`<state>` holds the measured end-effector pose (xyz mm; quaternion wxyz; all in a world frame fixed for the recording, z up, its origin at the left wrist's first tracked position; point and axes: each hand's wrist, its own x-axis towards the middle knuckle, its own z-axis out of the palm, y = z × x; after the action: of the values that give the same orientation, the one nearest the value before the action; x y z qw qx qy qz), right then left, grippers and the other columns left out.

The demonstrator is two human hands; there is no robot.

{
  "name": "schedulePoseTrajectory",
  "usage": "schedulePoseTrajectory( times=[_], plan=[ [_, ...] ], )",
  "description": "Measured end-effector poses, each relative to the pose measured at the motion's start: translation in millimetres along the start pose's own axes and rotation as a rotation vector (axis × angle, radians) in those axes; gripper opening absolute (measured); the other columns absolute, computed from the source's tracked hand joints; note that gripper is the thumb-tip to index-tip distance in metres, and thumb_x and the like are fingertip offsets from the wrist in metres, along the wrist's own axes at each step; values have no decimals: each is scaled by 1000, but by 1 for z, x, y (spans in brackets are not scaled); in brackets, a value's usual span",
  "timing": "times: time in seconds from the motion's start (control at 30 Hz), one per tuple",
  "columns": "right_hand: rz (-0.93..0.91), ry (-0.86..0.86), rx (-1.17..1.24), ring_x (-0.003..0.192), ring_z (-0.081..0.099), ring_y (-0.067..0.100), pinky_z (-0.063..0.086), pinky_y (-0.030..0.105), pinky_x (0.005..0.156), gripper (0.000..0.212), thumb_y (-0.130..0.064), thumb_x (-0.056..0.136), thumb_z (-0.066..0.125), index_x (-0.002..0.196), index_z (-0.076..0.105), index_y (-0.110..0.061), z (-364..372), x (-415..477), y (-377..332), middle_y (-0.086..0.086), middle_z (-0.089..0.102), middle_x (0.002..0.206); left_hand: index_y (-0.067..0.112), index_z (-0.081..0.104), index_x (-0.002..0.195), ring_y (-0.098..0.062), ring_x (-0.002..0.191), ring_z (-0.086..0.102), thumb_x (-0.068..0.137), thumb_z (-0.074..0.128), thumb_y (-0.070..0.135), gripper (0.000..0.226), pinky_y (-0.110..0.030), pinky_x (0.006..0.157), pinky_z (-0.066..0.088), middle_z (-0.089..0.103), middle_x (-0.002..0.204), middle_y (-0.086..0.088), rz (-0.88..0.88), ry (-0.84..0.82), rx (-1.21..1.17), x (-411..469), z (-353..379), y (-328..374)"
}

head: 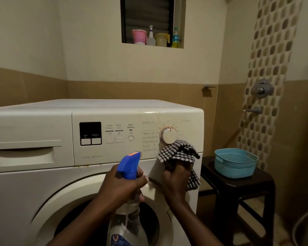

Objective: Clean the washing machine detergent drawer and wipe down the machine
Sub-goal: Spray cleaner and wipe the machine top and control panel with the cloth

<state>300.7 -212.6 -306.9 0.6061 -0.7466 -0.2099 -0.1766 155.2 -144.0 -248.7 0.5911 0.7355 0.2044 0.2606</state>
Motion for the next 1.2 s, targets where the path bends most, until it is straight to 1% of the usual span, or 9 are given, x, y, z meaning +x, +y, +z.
schedulePoseTrajectory(
  times=[0.1, 0.3, 0.43, 0.53, 0.63, 0.8, 0.9, 1.07, 1.2],
  plan=[
    [-171, -115, -33, 121, 47, 35, 35, 25, 103, 55, -13, 60, 53, 112, 64, 2, 0, -9, -3, 24, 46, 132, 5, 63, 93, -31, 54, 67, 80, 77, 4, 20, -36, 58, 57, 66, 59, -11, 18, 20, -13, -1, 1, 1],
    [-763, -99, -133, 101, 48, 27, 38, 27, 91, 36, -13, 71, 50, 101, 66, -4, 5, 17, -39, 19, 68, 96, 9, 63, 102, -29, 55, 69, 81, 77, 8, 25, -39, 62, 60, 69, 62, -15, -14, 44, -18, -2, -5, 3],
    [-712, -26, -184, 94, 58, 37, 53, 35, 79, 36, -15, 65, 40, 80, 70, -1, 20, 28, -70, 21, 66, 85, 3, 62, 94, -33, 55, 68, 82, 75, 3, 19, -46, 65, 59, 66, 60, -13, 37, 80, -12, -5, -12, 4],
    [-727, -59, -142, 109, 48, 33, 51, 37, 89, 37, -19, 66, 46, 93, 69, -8, 25, 15, -67, 17, 66, 98, 1, 62, 94, -35, 53, 66, 81, 75, 1, 19, -46, 64, 58, 65, 62, -17, 55, 88, -13, -7, -14, 6],
    [-781, -149, -153, 100, 53, 28, 52, 36, 80, 32, -16, 68, 60, 98, 69, -12, 12, 7, -30, 7, 65, 93, 2, 63, 94, -34, 54, 67, 80, 76, 2, 19, -48, 68, 59, 66, 61, -19, 32, 79, -4, -9, -12, 8],
    [-742, -134, -161, 120, 52, 21, 47, 35, 99, 30, -16, 71, 79, 101, 73, -16, -17, 7, 21, 5, 67, 113, 2, 62, 88, -34, 52, 67, 80, 76, 0, 17, -47, 65, 57, 65, 61, -14, 63, 69, 8, -10, -2, 8],
    [-739, -109, -105, 111, 56, 16, 48, 28, 96, 25, -31, 75, 72, 96, 70, -18, -35, 4, 25, -1, 68, 107, 3, 60, 85, -34, 51, 66, 79, 74, -2, 16, -45, 63, 57, 64, 62, -10, 96, 68, 20, -8, 5, 13],
    [-133, 223, 147, 69, 56, 27, 41, 28, 61, 29, -24, 68, 39, 70, 60, -4, -62, 23, 35, 10, 57, 71, 2, 61, 91, -31, 53, 69, 81, 75, 5, 17, -44, 66, 59, 65, 63, -10, 118, 9, 92, -6, 18, 24],
    [105, 355, 305, 78, 53, 28, 45, 49, 74, 14, 2, 77, 43, 80, 54, -7, -81, 59, 12, 12, 56, 81, 6, 61, 88, -28, 53, 71, 80, 76, 8, 17, -37, 62, 59, 66, 68, -10, 138, 9, 124, -2, 35, 31]
  ],
)
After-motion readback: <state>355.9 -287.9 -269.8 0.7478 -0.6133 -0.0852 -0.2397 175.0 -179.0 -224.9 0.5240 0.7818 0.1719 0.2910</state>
